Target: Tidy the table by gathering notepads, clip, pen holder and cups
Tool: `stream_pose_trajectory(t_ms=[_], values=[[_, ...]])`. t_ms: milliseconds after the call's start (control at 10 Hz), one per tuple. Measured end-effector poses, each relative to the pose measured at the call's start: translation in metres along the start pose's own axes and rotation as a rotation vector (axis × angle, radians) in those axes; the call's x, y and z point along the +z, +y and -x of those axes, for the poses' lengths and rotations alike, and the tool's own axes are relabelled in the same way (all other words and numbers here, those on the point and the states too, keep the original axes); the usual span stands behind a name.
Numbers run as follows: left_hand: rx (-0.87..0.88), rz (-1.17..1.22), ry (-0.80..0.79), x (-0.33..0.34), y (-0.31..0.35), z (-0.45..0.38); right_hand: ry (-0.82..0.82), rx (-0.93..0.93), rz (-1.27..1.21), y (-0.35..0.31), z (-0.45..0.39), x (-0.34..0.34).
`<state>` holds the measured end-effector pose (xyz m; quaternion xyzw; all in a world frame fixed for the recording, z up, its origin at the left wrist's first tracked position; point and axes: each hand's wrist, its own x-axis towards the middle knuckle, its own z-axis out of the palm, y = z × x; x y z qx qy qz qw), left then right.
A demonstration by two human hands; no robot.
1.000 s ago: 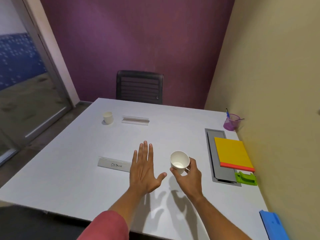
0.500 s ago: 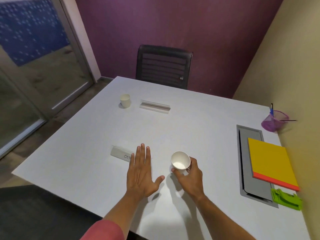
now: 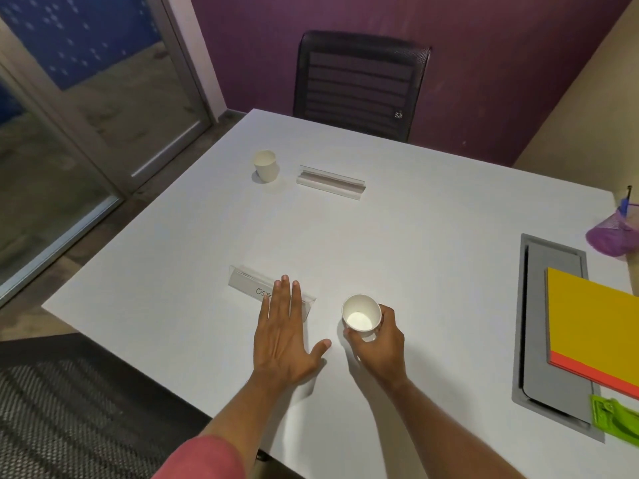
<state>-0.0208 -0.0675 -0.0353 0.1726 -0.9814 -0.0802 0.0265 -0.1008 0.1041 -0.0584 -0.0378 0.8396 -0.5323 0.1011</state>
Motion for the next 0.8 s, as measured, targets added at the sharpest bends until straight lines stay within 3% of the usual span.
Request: stream_pose_trajectory(t_ms=[600,800], values=[[0.056,-0.061,-0.025,0.006,0.007,-0.009,-0.063,0.015,0.079,0.007,0.011,-0.009],[0.109,-0.068,-0.018,-0.008,0.016,-0.009,0.033,-0.045,0.125,-0.006,0.026,-0.023]])
